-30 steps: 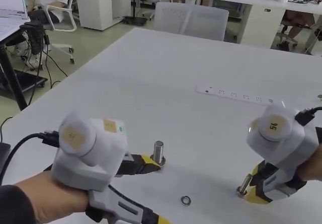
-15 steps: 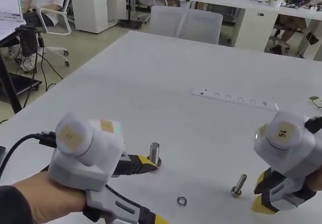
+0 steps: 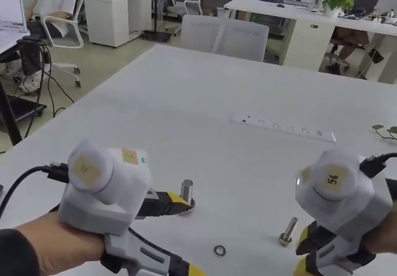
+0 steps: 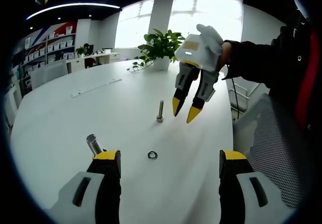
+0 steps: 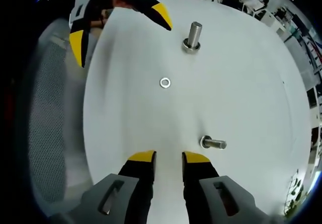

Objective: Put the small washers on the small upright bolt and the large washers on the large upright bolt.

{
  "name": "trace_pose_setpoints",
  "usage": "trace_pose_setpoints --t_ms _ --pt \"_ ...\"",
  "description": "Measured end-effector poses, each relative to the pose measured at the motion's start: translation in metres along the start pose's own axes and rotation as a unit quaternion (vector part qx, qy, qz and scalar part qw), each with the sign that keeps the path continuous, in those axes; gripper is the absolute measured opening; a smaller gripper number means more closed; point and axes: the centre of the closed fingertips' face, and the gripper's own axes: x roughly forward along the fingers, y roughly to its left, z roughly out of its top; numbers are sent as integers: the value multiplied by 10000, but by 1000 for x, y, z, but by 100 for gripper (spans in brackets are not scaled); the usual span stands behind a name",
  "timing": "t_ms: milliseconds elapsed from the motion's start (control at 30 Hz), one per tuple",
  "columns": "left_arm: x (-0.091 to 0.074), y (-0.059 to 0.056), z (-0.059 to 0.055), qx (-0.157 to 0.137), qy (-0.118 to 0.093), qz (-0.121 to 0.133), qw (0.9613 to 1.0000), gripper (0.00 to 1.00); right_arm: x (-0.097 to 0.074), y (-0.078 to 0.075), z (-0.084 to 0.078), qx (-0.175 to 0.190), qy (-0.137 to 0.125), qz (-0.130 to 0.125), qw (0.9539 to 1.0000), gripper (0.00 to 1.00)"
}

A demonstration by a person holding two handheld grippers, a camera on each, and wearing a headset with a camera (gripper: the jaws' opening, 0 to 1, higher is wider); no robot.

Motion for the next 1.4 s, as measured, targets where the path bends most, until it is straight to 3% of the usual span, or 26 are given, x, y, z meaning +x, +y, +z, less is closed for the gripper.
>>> trace_pose_setpoints --t_ms 367,533,867,1400 --pt "-1 1 1 26 -32 22 10000 80 5 13 39 -415 -84 110 9990 22" --pt "-2 2 2 22 -53 28 10000 80 10 13 65 -644 -154 140 9977 22" --pt "-2 2 1 6 -52 37 10000 80 26 8 90 -874 -135 228 9958 22" --pt "-4 3 -1 -42 -62 73 9999 80 48 4 94 -969 -5 314 9948 21"
